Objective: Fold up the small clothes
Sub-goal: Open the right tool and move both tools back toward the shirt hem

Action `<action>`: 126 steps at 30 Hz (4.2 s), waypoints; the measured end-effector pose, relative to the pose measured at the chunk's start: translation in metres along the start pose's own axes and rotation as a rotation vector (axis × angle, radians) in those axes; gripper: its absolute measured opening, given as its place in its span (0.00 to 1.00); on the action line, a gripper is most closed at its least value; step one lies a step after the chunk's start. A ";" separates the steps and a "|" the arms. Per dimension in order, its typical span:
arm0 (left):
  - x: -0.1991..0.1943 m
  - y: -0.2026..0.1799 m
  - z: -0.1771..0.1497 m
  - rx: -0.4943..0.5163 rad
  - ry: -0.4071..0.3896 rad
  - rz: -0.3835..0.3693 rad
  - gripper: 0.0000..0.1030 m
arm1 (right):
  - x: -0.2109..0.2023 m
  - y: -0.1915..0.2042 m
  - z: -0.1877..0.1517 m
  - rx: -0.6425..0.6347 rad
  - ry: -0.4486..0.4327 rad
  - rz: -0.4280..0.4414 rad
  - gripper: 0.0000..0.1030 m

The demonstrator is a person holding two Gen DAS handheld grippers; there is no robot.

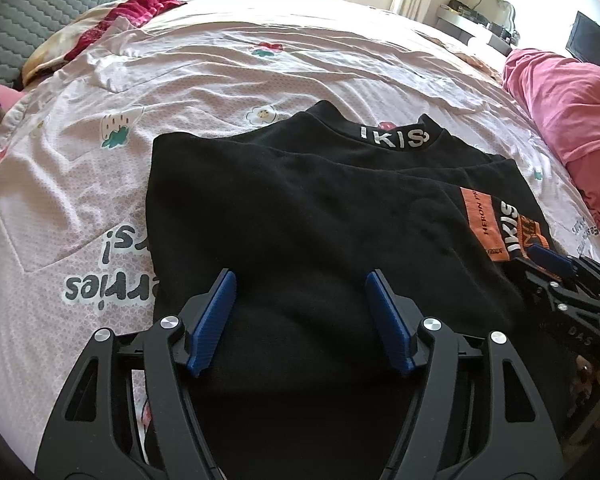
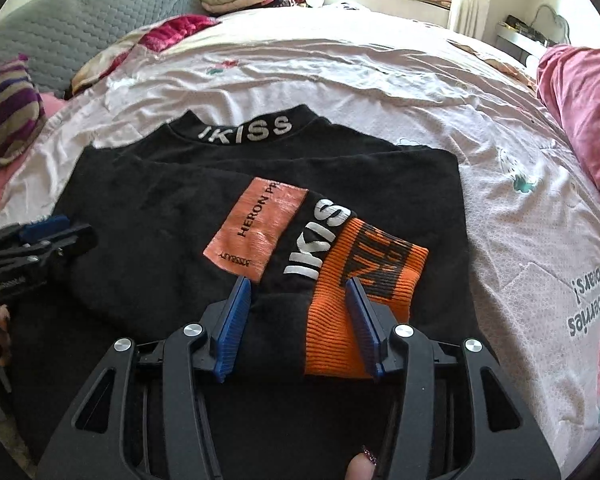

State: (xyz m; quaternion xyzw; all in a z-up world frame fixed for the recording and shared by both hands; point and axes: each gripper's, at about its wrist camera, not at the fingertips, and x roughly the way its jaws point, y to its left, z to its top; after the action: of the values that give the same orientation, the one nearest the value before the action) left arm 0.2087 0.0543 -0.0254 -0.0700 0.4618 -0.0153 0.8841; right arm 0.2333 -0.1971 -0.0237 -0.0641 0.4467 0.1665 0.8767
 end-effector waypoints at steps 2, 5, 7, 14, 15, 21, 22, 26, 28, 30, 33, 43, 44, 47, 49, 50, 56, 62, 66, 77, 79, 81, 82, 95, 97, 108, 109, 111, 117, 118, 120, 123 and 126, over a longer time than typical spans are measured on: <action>-0.001 -0.001 0.000 0.004 0.000 0.001 0.60 | -0.003 -0.002 0.002 0.011 -0.009 0.002 0.47; -0.002 -0.002 -0.001 0.008 0.000 0.001 0.61 | -0.009 -0.004 0.002 0.028 -0.015 0.013 0.50; -0.004 -0.003 -0.002 0.007 -0.001 0.000 0.61 | -0.011 -0.005 0.002 0.031 -0.017 0.013 0.50; -0.009 -0.003 -0.003 0.001 -0.004 -0.006 0.62 | -0.021 -0.002 0.003 0.035 -0.032 0.030 0.63; -0.009 -0.003 -0.003 0.000 -0.003 -0.007 0.62 | -0.023 -0.002 0.004 0.036 -0.034 0.030 0.63; -0.014 -0.003 -0.002 -0.008 -0.005 -0.019 0.66 | -0.030 -0.001 0.006 0.041 -0.052 0.026 0.75; -0.015 -0.004 -0.002 -0.009 -0.006 -0.022 0.67 | -0.032 -0.001 0.007 0.042 -0.054 0.025 0.76; -0.019 -0.006 -0.001 -0.006 -0.014 -0.024 0.68 | -0.036 -0.002 0.009 0.046 -0.063 0.023 0.77; -0.022 -0.007 0.000 -0.006 -0.025 -0.031 0.70 | -0.039 -0.002 0.010 0.049 -0.069 0.024 0.77; -0.027 -0.008 0.000 -0.002 -0.041 -0.028 0.71 | -0.042 -0.003 0.011 0.054 -0.075 0.027 0.77; -0.034 -0.009 0.001 -0.001 -0.058 -0.033 0.73 | -0.049 -0.005 0.012 0.072 -0.093 0.029 0.85; -0.051 -0.010 0.003 -0.001 -0.093 -0.022 0.81 | -0.064 -0.005 0.013 0.078 -0.121 0.029 0.86; -0.053 -0.010 0.003 -0.001 -0.101 -0.021 0.84 | -0.065 -0.005 0.012 0.077 -0.123 0.028 0.86; -0.060 -0.011 0.005 0.001 -0.118 -0.025 0.85 | -0.069 -0.005 0.011 0.077 -0.131 0.027 0.87; -0.063 -0.013 0.005 0.006 -0.126 -0.021 0.88 | -0.071 -0.006 0.011 0.079 -0.135 0.027 0.87; -0.064 -0.013 0.005 0.009 -0.130 -0.018 0.90 | -0.072 -0.006 0.011 0.081 -0.137 0.028 0.87; -0.070 -0.014 0.003 0.008 -0.142 -0.008 0.91 | -0.084 -0.007 0.009 0.088 -0.181 0.056 0.91; -0.081 -0.016 -0.004 0.001 -0.157 -0.013 0.91 | -0.099 -0.005 0.005 0.082 -0.211 0.072 0.91; -0.092 -0.019 -0.011 0.014 -0.171 -0.003 0.91 | -0.106 -0.004 0.002 0.078 -0.222 0.075 0.92; -0.112 -0.030 -0.025 0.048 -0.206 0.015 0.91 | -0.125 -0.007 -0.014 0.065 -0.240 0.066 0.92; -0.114 -0.031 -0.029 0.046 -0.206 0.012 0.91 | -0.130 -0.009 -0.017 0.060 -0.244 0.059 0.92; -0.117 -0.033 -0.035 0.049 -0.207 0.011 0.91 | -0.134 -0.011 -0.022 0.060 -0.248 0.056 0.92; -0.118 -0.034 -0.038 0.050 -0.208 0.010 0.91 | -0.137 -0.012 -0.025 0.062 -0.250 0.057 0.92; -0.133 -0.038 -0.066 0.060 -0.209 0.033 0.91 | -0.151 -0.018 -0.050 0.056 -0.247 0.050 0.92; -0.133 -0.036 -0.070 0.057 -0.203 0.036 0.91 | -0.152 -0.019 -0.053 0.052 -0.244 0.048 0.92; -0.134 -0.031 -0.091 0.051 -0.174 0.074 0.91 | -0.159 -0.025 -0.073 0.052 -0.233 0.047 0.92; -0.134 -0.030 -0.092 0.051 -0.171 0.076 0.91 | -0.159 -0.025 -0.074 0.051 -0.232 0.046 0.92; -0.133 -0.029 -0.096 0.052 -0.164 0.082 0.91 | -0.161 -0.025 -0.077 0.049 -0.231 0.048 0.92; -0.134 -0.027 -0.103 0.052 -0.151 0.086 0.91 | -0.164 -0.029 -0.084 0.058 -0.227 0.050 0.92; -0.135 -0.026 -0.104 0.051 -0.150 0.086 0.91 | -0.164 -0.029 -0.086 0.058 -0.224 0.051 0.92; -0.136 -0.025 -0.105 0.048 -0.148 0.086 0.91 | -0.164 -0.029 -0.088 0.056 -0.220 0.048 0.92; -0.138 -0.023 -0.107 0.045 -0.148 0.092 0.91 | -0.164 -0.031 -0.093 0.056 -0.214 0.044 0.92; -0.138 -0.021 -0.109 0.048 -0.146 0.097 0.91 | -0.163 -0.032 -0.099 0.057 -0.204 0.043 0.92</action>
State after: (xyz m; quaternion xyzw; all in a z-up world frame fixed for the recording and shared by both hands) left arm 0.0410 0.0339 0.0284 -0.0274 0.3986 0.0215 0.9165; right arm 0.0805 -0.2914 0.0479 -0.0125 0.3607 0.1781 0.9154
